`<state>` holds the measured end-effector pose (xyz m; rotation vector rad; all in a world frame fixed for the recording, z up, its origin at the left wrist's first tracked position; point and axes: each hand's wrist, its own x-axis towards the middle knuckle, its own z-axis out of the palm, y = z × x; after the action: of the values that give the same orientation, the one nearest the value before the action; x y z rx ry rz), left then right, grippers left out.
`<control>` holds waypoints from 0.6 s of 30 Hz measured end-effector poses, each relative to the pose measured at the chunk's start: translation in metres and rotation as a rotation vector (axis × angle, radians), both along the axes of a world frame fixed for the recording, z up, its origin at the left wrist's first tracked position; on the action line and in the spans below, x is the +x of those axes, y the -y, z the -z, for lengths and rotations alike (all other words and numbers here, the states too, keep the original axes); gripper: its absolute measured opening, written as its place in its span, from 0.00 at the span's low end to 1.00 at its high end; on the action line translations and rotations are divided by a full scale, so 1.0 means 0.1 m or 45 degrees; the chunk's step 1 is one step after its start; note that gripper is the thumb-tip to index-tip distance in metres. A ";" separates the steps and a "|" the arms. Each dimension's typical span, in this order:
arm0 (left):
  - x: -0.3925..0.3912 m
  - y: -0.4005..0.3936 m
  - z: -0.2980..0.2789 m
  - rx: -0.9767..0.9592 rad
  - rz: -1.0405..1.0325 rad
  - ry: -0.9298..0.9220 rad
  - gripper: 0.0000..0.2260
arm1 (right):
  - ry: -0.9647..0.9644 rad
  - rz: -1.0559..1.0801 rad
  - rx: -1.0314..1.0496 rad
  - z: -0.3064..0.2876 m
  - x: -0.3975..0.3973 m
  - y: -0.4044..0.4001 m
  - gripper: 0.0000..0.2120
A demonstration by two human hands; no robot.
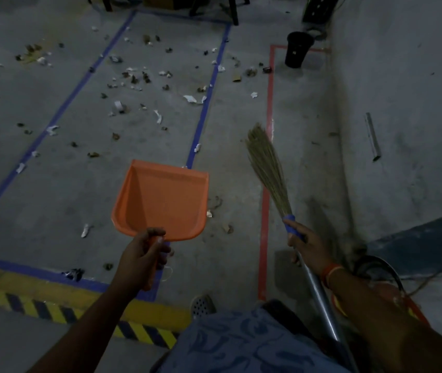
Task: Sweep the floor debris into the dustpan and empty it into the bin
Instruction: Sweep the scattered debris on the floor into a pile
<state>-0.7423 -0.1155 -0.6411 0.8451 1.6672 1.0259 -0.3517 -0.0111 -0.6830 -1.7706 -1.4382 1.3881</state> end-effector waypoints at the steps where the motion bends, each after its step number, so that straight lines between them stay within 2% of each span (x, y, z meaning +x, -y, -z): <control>1: -0.07 -0.01 0.03 -0.008 0.018 -0.021 0.07 | 0.001 0.009 -0.005 0.01 -0.02 -0.02 0.21; 5: -0.17 -0.14 0.06 -0.017 0.025 -0.029 0.07 | -0.023 0.048 -0.038 0.03 -0.06 -0.16 0.20; 10: 0.12 -0.57 0.10 -0.009 -0.024 0.031 0.06 | 0.006 0.024 -0.053 0.11 0.00 -0.51 0.19; 18: 0.78 -1.83 0.09 0.034 -0.033 0.035 0.07 | -0.057 -0.010 -0.051 0.14 0.26 -1.71 0.19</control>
<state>-0.6641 0.0674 -0.6501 0.8252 1.6484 1.0746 -0.3256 0.1598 -0.6965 -1.7490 -1.4047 1.4611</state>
